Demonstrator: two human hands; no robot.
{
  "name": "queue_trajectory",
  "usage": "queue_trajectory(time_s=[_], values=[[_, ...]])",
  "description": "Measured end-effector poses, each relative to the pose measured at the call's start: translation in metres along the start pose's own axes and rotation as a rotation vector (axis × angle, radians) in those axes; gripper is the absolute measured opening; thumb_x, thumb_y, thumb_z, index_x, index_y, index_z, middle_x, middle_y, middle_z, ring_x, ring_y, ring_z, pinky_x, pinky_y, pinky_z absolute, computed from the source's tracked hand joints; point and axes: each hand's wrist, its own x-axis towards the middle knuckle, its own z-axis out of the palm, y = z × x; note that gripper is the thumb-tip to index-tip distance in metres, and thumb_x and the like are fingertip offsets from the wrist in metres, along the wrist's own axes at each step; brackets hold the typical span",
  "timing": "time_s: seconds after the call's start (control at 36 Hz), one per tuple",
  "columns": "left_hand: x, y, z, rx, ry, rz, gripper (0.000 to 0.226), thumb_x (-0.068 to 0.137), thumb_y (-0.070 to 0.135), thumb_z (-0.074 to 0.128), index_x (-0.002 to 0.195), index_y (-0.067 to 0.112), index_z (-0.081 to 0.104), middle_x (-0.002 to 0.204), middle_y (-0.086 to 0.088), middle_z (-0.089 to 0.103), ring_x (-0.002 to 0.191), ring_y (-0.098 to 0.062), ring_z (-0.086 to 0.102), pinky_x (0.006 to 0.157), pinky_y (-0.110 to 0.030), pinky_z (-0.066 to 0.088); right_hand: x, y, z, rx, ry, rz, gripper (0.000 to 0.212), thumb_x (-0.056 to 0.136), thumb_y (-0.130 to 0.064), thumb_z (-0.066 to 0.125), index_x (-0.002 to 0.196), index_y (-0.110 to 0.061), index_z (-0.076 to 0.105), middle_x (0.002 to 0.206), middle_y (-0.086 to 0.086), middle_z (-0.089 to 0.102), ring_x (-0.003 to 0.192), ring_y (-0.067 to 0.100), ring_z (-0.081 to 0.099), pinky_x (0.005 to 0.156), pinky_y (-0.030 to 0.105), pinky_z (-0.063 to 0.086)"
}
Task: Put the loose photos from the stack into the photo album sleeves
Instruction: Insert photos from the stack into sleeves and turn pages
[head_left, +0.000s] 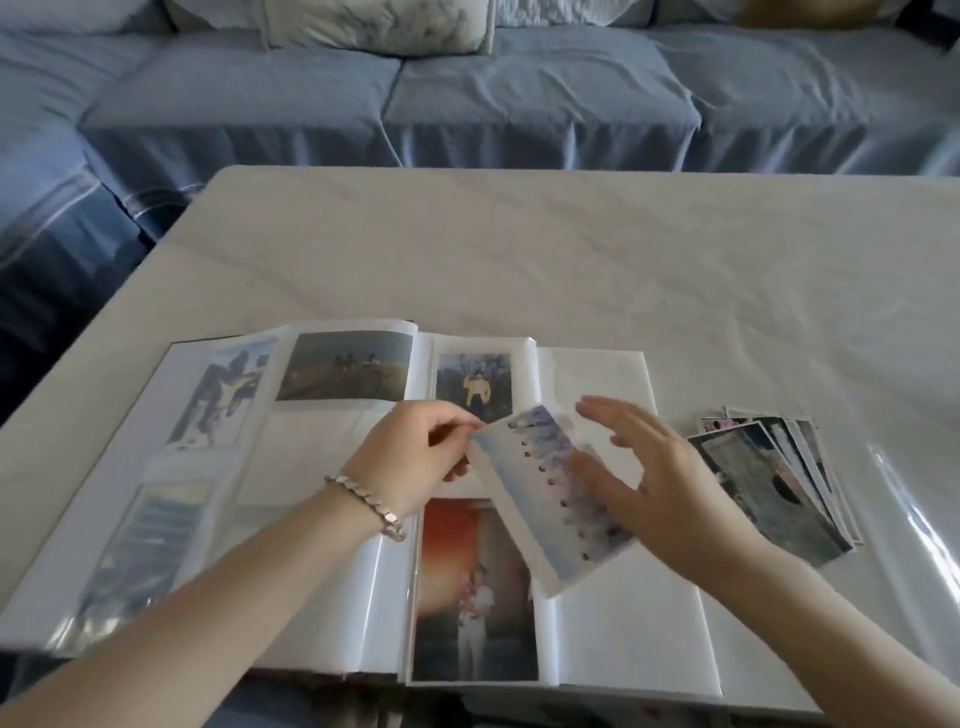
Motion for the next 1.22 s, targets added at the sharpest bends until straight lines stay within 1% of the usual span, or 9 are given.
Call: queue_trajectory(time_s=[0.14, 0.22, 0.33, 0.47, 0.64, 0.75, 0.94, 1.08, 1.22], values=[[0.003, -0.003, -0.033, 0.190, 0.041, 0.130, 0.021, 0.095, 0.011, 0.050, 0.098, 0.016, 0.070, 0.086, 0.007, 0.070, 0.076, -0.004, 0.065, 0.076, -0.024, 0.053, 0.032, -0.005, 0.007, 0.210, -0.141, 0.310, 0.047, 0.080, -0.035, 0.068, 0.123, -0.018, 0.056, 0.087, -0.012, 0.066, 0.079, -0.002, 0.060, 0.068, 0.011, 0.041], [0.001, -0.006, -0.046, 0.200, 0.073, 0.203, 0.020, 0.094, 0.009, 0.050, 0.095, 0.015, 0.069, 0.084, 0.007, 0.068, 0.071, 0.001, 0.060, 0.068, -0.010, 0.046, 0.039, -0.016, 0.018, 0.329, -0.332, 0.360, 0.016, 0.078, -0.033, 0.070, 0.084, -0.018, 0.072, 0.051, -0.009, 0.057, 0.043, 0.001, 0.045, 0.045, 0.012, 0.035], [-0.005, -0.016, -0.056, -0.006, 0.185, 0.193, 0.017, 0.092, 0.008, 0.054, 0.096, 0.019, 0.065, 0.079, 0.012, 0.064, 0.064, 0.005, 0.059, 0.063, -0.006, 0.044, 0.045, -0.030, 0.036, 0.470, -0.327, 0.329, 0.036, 0.082, -0.024, 0.070, 0.046, -0.024, 0.065, 0.044, -0.007, 0.049, 0.039, 0.004, 0.038, 0.042, 0.012, 0.033], [-0.013, -0.034, -0.062, -0.320, 0.285, -0.115, 0.046, 0.082, 0.038, 0.058, 0.125, 0.021, 0.051, 0.102, 0.004, 0.064, 0.068, 0.009, 0.062, 0.059, -0.007, 0.047, 0.050, -0.044, 0.057, 0.805, -0.140, 0.442, 0.027, 0.086, -0.014, 0.065, 0.058, -0.012, 0.065, 0.050, 0.002, 0.057, 0.043, 0.006, 0.048, 0.046, 0.012, 0.044], [-0.026, -0.047, -0.052, -0.863, 0.131, -0.285, 0.046, 0.062, 0.021, 0.070, 0.104, 0.006, 0.057, 0.083, -0.011, 0.071, 0.069, -0.024, 0.069, 0.055, -0.032, 0.059, 0.057, -0.071, 0.088, 1.076, -0.059, 0.551, 0.016, 0.091, -0.008, 0.058, 0.076, -0.004, 0.065, 0.061, 0.005, 0.068, 0.056, 0.007, 0.065, 0.050, 0.013, 0.048], [-0.028, -0.060, -0.054, -0.933, 0.352, -0.242, 0.013, 0.087, 0.001, 0.055, 0.097, 0.009, 0.056, 0.082, -0.007, 0.073, 0.067, -0.023, 0.071, 0.048, -0.028, 0.055, 0.058, -0.082, 0.104, 0.900, -0.213, 0.377, 0.019, 0.093, -0.003, 0.051, 0.085, -0.007, 0.067, 0.074, 0.005, 0.072, 0.063, 0.009, 0.069, 0.056, 0.016, 0.052], [-0.025, -0.106, -0.092, -0.333, 0.665, -0.147, 0.039, 0.096, 0.008, 0.048, 0.131, 0.025, 0.047, 0.095, 0.005, 0.061, 0.048, 0.000, 0.061, 0.042, -0.015, 0.047, 0.081, -0.063, 0.117, 0.000, -0.096, -0.073, 0.035, 0.094, -0.015, 0.049, 0.128, -0.021, 0.055, 0.131, -0.007, 0.053, 0.101, 0.014, 0.056, 0.084, 0.006, 0.029], [-0.030, -0.138, -0.119, -0.131, 0.746, -0.159, 0.050, 0.096, 0.007, 0.044, 0.142, 0.021, 0.032, 0.107, 0.000, 0.059, 0.064, -0.015, 0.058, 0.043, -0.008, 0.041, 0.101, -0.056, 0.130, -0.182, -0.305, -0.122, 0.047, 0.098, -0.034, 0.042, 0.143, -0.032, 0.032, 0.155, -0.013, 0.016, 0.140, 0.012, 0.022, 0.108, 0.023, 0.017], [-0.031, -0.164, -0.135, -0.107, 0.703, -0.215, 0.049, 0.095, 0.005, 0.045, 0.142, 0.015, 0.035, 0.120, -0.008, 0.057, 0.091, -0.025, 0.061, 0.052, -0.020, 0.051, 0.115, -0.057, 0.136, -0.396, -0.393, -0.182, 0.054, 0.098, -0.045, 0.035, 0.148, -0.035, 0.017, 0.157, -0.010, -0.004, 0.143, 0.011, -0.011, 0.115, 0.037, 0.006]])
